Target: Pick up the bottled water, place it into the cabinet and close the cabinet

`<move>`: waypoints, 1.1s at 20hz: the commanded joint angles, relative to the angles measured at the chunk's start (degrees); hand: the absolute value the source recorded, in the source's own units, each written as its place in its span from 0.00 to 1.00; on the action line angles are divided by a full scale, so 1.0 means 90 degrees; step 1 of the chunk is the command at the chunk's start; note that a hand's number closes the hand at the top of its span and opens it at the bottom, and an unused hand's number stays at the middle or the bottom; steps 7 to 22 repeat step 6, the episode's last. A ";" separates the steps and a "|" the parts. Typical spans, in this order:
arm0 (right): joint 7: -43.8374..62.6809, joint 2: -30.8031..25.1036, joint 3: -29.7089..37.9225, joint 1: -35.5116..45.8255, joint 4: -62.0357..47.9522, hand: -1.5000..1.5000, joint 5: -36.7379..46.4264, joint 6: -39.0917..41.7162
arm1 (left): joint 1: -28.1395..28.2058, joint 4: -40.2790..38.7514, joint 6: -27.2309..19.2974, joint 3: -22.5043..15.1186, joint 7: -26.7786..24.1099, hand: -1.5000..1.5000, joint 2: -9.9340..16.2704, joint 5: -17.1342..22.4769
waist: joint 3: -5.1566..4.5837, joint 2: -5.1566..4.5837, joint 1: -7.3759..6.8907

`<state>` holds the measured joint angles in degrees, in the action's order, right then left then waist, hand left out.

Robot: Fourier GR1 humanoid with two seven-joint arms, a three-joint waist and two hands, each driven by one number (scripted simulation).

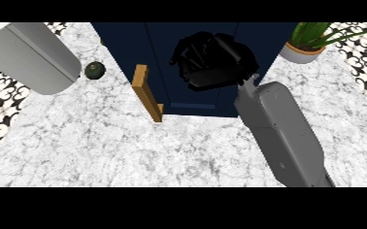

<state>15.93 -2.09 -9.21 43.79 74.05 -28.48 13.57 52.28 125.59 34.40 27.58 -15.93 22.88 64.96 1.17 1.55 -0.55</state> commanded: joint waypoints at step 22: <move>0.0182 0.0150 0.0349 0.1076 -0.0829 1.00 -0.0278 -0.0176 | -0.0437 -0.0206 -0.0128 -0.0044 0.0212 0.00 0.0027 -0.0024 | -0.0140 -0.0226 -0.0192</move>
